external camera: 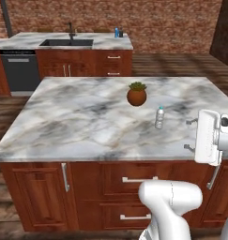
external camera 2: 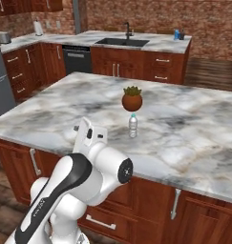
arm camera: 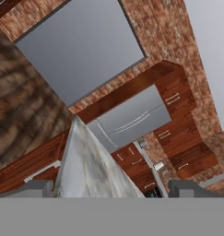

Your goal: Move the drinks to the dining counter.

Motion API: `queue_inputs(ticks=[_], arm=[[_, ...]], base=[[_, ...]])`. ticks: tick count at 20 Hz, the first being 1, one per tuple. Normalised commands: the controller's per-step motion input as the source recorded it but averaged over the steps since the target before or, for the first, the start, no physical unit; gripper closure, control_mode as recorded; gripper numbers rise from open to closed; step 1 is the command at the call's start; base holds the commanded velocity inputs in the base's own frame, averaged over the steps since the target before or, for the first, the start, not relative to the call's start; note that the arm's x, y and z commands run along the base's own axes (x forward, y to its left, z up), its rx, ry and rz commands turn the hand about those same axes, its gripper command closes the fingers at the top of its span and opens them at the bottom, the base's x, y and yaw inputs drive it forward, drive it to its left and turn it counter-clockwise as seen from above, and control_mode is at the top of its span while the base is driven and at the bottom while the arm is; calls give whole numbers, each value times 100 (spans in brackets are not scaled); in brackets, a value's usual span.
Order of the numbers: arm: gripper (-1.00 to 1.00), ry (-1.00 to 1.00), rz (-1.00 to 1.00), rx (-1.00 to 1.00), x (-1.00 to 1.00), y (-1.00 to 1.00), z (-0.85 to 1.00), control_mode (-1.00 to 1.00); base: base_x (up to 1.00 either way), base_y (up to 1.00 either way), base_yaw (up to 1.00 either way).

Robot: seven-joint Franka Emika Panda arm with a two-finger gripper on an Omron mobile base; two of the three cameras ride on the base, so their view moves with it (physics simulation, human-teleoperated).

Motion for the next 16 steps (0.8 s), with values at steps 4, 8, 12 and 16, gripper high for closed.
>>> queue_inputs(ticks=[4,8,12,16], arm=[[-100,0,0,0,0,0,0,100],[-100,0,0,0,0,0,0,100],[-100,0,0,0,0,0,0,100],[-100,0,0,0,0,0,0,100]], base=[[20,-32,0],[22,-30,-1],[36,-48,-4],[55,-41,-4]])
